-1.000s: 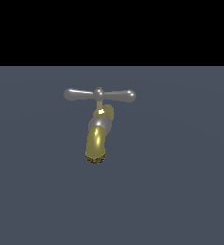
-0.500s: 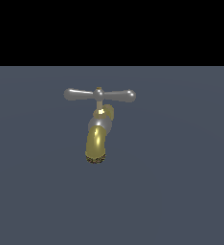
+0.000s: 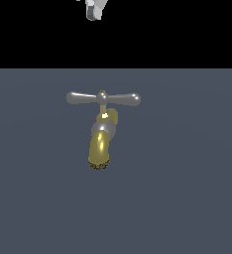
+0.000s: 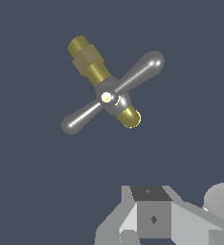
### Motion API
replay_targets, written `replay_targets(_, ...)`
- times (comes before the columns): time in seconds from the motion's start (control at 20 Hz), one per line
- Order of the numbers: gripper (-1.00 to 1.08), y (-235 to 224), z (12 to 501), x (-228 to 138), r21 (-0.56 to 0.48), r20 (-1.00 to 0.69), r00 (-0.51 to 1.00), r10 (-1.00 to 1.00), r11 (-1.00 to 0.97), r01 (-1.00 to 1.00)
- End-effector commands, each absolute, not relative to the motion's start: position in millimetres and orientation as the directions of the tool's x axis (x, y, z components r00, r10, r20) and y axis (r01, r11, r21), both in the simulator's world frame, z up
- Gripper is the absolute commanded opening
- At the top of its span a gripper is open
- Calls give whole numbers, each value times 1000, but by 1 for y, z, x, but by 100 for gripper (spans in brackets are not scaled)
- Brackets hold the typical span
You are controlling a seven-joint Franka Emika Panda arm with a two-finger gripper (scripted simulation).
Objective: Turn on the faucet by rotating a designated handle.
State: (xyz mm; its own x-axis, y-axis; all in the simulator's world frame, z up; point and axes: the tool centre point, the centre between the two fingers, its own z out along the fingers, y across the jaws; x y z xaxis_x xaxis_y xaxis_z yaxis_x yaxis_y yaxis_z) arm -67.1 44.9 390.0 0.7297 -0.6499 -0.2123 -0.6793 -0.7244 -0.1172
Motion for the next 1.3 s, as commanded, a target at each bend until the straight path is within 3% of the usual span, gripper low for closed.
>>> replay_targets(0.0,-100,52,376,-53,-100,-227,678,-699,-675,-731)
replay_targets(0.75,-100,93,287,16,23,-198,319,-927,-330,-944)
replay_targets(1.25,-100,119,232,51,44,-92,75,-993,-79,-996)
